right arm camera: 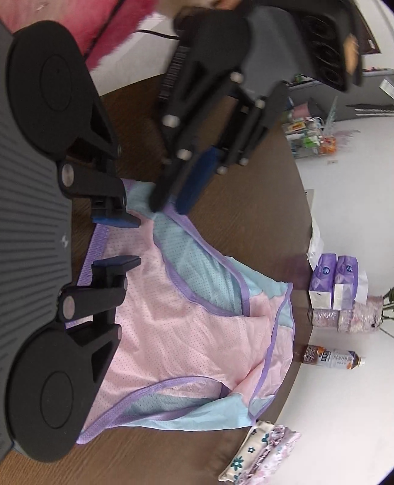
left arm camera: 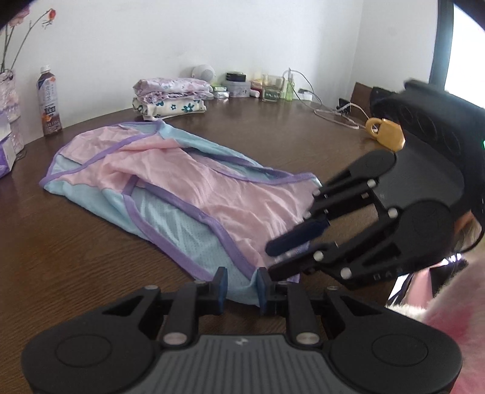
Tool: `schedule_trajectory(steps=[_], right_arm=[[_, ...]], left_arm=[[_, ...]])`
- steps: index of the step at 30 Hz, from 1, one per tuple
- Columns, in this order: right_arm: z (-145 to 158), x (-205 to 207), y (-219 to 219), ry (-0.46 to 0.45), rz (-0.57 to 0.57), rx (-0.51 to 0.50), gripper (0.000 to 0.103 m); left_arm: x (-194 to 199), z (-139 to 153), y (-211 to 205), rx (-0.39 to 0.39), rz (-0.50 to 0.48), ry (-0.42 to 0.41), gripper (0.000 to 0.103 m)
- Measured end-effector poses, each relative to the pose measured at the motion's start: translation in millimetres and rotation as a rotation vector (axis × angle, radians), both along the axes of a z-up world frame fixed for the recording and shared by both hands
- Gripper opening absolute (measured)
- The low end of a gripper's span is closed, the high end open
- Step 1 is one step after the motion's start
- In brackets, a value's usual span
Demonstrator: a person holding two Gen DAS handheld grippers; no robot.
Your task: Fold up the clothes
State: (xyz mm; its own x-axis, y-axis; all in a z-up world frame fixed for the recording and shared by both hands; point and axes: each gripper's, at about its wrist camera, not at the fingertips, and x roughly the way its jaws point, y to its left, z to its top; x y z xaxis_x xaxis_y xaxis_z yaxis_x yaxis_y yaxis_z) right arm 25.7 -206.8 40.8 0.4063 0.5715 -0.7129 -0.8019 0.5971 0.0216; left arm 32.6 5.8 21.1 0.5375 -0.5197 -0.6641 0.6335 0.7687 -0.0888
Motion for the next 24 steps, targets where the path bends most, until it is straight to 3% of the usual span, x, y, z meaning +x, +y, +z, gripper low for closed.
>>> schedule_trajectory(steps=[5, 8, 17, 19, 24], right_arm=[[-1.2, -3.6, 0.5, -0.026, 0.01, -0.019, 0.02], [-1.6, -4.0, -0.1, -0.033, 0.007, -0.017, 0.02], [-0.5, -5.2, 0.5, -0.043, 0.003, -0.025, 0.02], [-0.5, -7.9, 2.0, -0.066, 0.014, -0.041, 0.02], [10.4, -17.0, 6.9, -0.274, 0.123, -0.16, 0.02]], left_arm=[[9.5, 2.1, -0.3, 0.015, -0.002, 0.01, 0.019], [8.2, -1.2, -5.8, 0.049, -0.053, 0.03, 0.019], [7.6, 1.7, -15.0, 0.087, -0.097, 0.01, 0.019], [5.6, 1.5, -19.1, 0.114, -0.086, -0.015, 0.019], [-12.5, 2.3, -32.5, 0.254, -0.147, -0.129, 0.019]])
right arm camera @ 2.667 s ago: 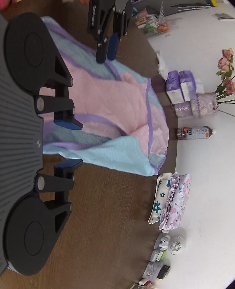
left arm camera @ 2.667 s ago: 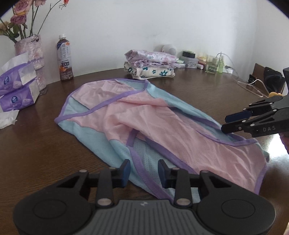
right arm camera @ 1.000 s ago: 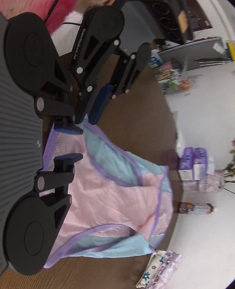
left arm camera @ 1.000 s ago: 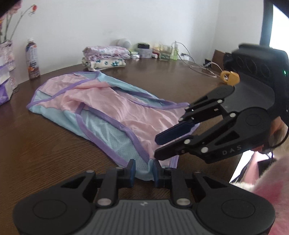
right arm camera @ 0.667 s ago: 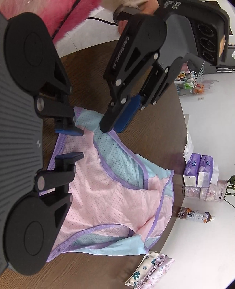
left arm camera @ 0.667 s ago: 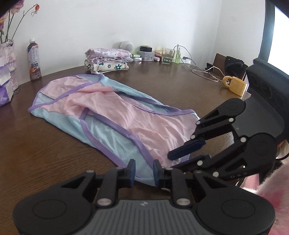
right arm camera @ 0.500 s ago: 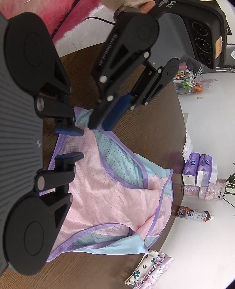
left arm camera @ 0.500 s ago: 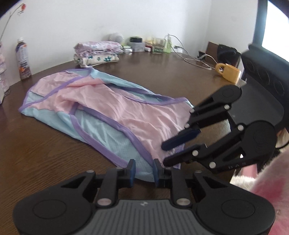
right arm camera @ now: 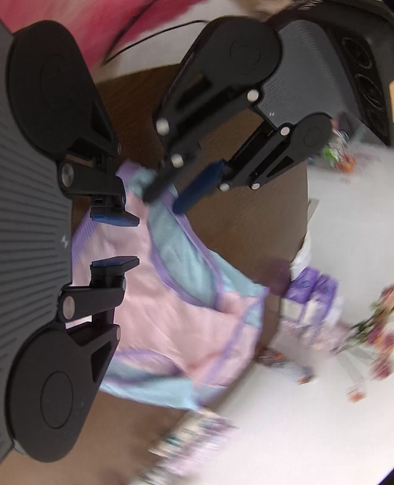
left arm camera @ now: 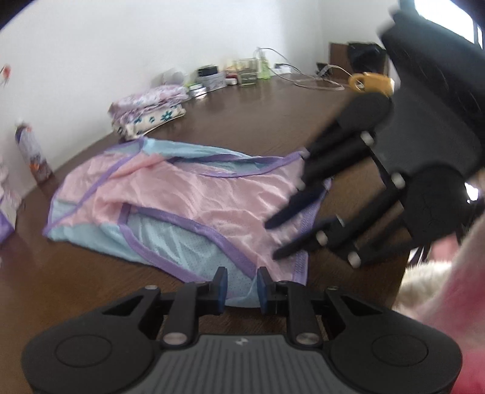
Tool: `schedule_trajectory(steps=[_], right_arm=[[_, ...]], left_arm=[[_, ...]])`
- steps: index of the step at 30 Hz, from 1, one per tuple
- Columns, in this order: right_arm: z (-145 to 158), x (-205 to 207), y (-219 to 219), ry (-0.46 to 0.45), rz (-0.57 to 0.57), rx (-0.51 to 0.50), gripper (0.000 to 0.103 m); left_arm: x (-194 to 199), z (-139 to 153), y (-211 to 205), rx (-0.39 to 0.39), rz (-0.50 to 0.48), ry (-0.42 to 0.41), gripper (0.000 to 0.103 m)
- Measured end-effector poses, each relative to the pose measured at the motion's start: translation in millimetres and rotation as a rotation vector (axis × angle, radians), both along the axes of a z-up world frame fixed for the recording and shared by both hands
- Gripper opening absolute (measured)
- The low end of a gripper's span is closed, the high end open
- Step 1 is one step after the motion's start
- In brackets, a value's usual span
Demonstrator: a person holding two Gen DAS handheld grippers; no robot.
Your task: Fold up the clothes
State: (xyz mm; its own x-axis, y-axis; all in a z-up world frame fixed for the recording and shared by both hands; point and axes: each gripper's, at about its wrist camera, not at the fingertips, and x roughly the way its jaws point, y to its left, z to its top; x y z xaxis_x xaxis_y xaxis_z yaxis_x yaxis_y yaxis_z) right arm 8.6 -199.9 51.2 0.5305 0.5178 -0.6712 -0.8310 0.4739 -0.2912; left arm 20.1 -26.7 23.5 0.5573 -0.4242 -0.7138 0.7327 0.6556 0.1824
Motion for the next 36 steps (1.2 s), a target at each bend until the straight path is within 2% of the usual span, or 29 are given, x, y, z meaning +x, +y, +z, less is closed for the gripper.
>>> schedule_trajectory(steps=[9, 12, 18, 19, 20, 21, 23, 25, 30, 33, 34, 36], right_arm=[[-5.1, -20.9, 28.6, -0.184, 0.382, -0.293, 0.021], [-4.0, -20.6, 35.5, -0.202, 0.454, -0.358, 0.022], [-2.0, -12.0, 48.9, -0.197, 0.557, -0.434, 0.027], [-1.6, -10.1, 50.7, -0.185, 0.565, -0.44, 0.026], [-1.0, -8.3, 51.6, -0.161, 0.575, -0.445, 0.019], [0.7, -6.9, 52.5, -0.127, 0.582, -0.442, 0.004], [3.7, -6.2, 53.2, -0.087, 0.586, -0.428, 0.003], [0.8, -12.3, 50.8, -0.137, 0.575, -0.421, 0.003], [-12.4, -35.2, 46.2, -0.312, 0.507, -0.423, 0.003], [-23.1, -48.1, 44.2, -0.434, 0.46, -0.445, 0.003], [-27.4, -50.2, 44.1, -0.467, 0.449, -0.458, 0.003], [-27.3, -50.5, 43.0, -0.445, 0.433, -0.455, 0.004]], left_arm=[[-8.0, -5.7, -18.9, 0.186, -0.11, -0.031, 0.019], [-7.4, -6.8, -24.7, 0.248, -0.146, -0.041, 0.003], [-20.7, -11.9, -33.7, 0.348, -0.212, -0.157, 0.002], [-23.4, -12.7, -34.8, 0.364, -0.221, -0.181, 0.002], [-25.4, -12.9, -35.2, 0.373, -0.227, -0.199, 0.002], [-25.8, -11.3, -34.1, 0.366, -0.223, -0.198, 0.002], [-26.7, -8.2, -31.9, 0.352, -0.216, -0.194, 0.002], [-27.6, -5.0, -29.7, 0.338, -0.209, -0.191, 0.012], [-5.3, 4.1, -20.9, 0.259, -0.148, -0.097, 0.016], [2.9, 0.0, -21.4, 0.263, -0.149, -0.072, 0.015], [4.1, -1.3, -22.0, 0.266, -0.153, -0.072, 0.007], [1.1, -2.5, -23.5, 0.273, -0.157, -0.102, 0.003]])
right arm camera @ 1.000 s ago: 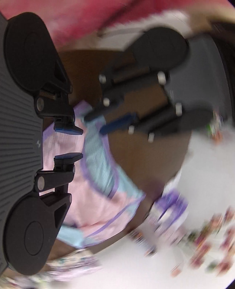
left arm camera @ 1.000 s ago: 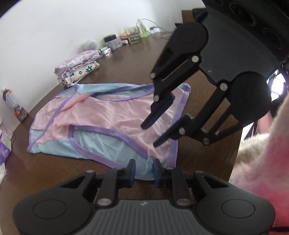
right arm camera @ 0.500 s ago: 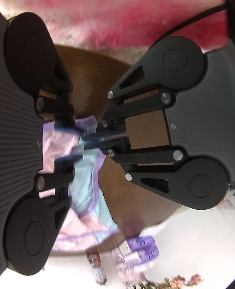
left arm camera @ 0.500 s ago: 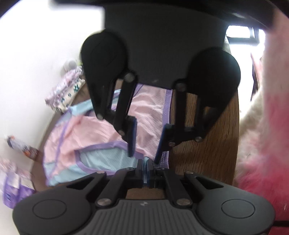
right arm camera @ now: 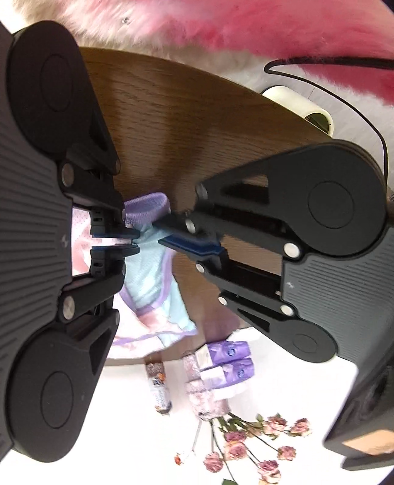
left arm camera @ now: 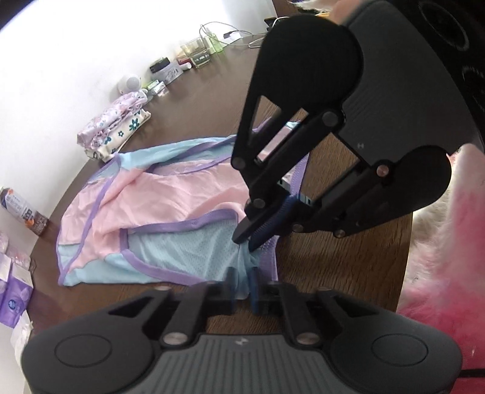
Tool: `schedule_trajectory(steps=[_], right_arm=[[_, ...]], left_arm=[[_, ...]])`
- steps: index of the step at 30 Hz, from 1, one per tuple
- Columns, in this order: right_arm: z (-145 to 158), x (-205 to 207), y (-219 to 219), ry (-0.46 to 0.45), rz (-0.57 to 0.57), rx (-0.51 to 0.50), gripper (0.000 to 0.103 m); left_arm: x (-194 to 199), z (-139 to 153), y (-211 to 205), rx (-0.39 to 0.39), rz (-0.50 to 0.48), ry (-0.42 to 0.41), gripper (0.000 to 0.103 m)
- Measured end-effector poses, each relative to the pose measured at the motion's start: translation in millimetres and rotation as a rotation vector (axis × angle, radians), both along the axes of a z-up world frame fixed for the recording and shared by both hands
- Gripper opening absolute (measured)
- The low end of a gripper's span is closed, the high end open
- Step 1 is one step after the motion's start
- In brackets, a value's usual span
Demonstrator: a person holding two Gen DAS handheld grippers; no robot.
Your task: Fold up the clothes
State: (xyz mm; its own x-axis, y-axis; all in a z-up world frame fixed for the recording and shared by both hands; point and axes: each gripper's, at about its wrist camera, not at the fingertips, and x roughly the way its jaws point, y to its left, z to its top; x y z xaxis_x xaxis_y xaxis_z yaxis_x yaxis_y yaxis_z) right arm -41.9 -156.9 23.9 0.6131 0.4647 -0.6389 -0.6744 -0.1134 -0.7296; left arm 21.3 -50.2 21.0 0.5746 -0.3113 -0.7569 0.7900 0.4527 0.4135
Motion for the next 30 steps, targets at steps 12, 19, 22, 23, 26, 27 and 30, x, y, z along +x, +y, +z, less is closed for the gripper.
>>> schedule_trajectory(steps=[12, 19, 22, 23, 26, 27, 30], right_arm=[[56.0, 79.2, 1.4, 0.584, -0.186, 0.093, 0.025], [43.3, 57.2, -0.6, 0.436, -0.115, 0.051, 0.004], [33.2, 53.6, 3.3, 0.347, -0.093, 0.037, 0.004], [30.5, 50.6, 3.6, 0.326, -0.091, 0.031, 0.004], [21.6, 43.9, 5.0, 0.253, -0.084, 0.027, 0.004], [18.6, 41.7, 5.4, 0.229, -0.081, 0.026, 0.004], [10.0, 36.9, 7.7, 0.173, -0.072, 0.018, 0.004]], left_arm=[[-30.9, -21.9, -10.2, 0.156, -0.097, -0.205, 0.002], [-26.7, -16.7, -7.4, 0.118, -0.073, -0.15, 0.003], [-21.6, -8.7, -3.0, 0.053, -0.025, -0.097, 0.009], [-20.5, -5.8, -1.6, 0.032, -0.012, -0.08, 0.01], [-20.6, 0.9, 0.2, -0.002, 0.008, -0.053, 0.011], [-20.9, 1.8, 0.1, -0.004, 0.009, -0.052, 0.016], [-21.9, 3.5, 0.8, -0.014, 0.019, -0.04, 0.03]])
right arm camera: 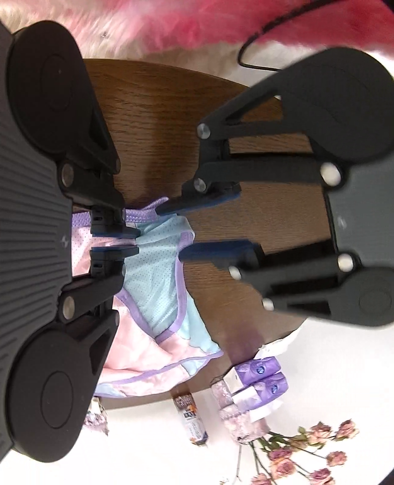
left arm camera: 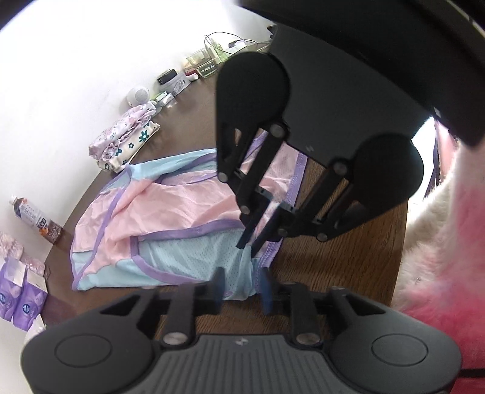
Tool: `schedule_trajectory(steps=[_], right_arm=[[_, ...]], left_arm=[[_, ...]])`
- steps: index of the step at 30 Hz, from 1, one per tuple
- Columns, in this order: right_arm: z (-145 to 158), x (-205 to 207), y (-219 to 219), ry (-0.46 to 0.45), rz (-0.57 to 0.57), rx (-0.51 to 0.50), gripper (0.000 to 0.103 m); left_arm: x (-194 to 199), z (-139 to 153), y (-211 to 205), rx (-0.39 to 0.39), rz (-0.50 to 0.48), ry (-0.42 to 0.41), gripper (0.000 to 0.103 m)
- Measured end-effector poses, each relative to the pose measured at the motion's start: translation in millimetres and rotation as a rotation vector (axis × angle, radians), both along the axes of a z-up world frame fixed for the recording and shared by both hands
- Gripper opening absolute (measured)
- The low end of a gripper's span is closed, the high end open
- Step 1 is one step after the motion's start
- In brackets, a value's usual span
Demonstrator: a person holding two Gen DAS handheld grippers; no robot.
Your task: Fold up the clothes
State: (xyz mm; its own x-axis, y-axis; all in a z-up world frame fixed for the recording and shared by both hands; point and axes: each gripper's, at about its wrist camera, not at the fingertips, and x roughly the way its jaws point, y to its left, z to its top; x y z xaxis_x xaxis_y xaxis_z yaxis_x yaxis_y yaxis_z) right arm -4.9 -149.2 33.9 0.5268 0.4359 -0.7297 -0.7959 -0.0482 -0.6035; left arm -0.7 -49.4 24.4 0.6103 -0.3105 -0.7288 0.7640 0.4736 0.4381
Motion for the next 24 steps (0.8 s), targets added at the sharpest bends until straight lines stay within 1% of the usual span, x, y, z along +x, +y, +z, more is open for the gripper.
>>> schedule_trajectory(steps=[7, 13, 17, 22, 23, 24], right_arm=[[-12.9, -18.3, 0.6, -0.139, 0.037, -0.017, 0.004], [-24.9, -30.1, -0.1, -0.261, 0.05, -0.018, 0.004], [-31.0, -36.1, -0.4, -0.3, 0.062, -0.02, 0.004], [-38.7, -42.2, -0.1, -0.36, 0.077, -0.023, 0.004], [-39.9, -43.0, -0.2, -0.37, 0.078, -0.024, 0.004], [-41.0, -43.9, -0.2, -0.38, 0.079, -0.024, 0.004]], left_arm=[[7.8, 4.7, 5.3, -0.029, 0.053, 0.038, 0.03], [12.0, 12.1, 12.2, -0.087, 0.077, 0.092, 0.03], [15.2, 10.2, 10.8, -0.07, 0.09, 0.071, 0.03], [23.1, 8.6, 10.7, -0.09, 0.075, 0.121, 0.03], [23.9, 6.4, 9.7, -0.083, 0.069, 0.12, 0.029], [24.6, 4.1, 8.6, -0.076, 0.063, 0.116, 0.018]])
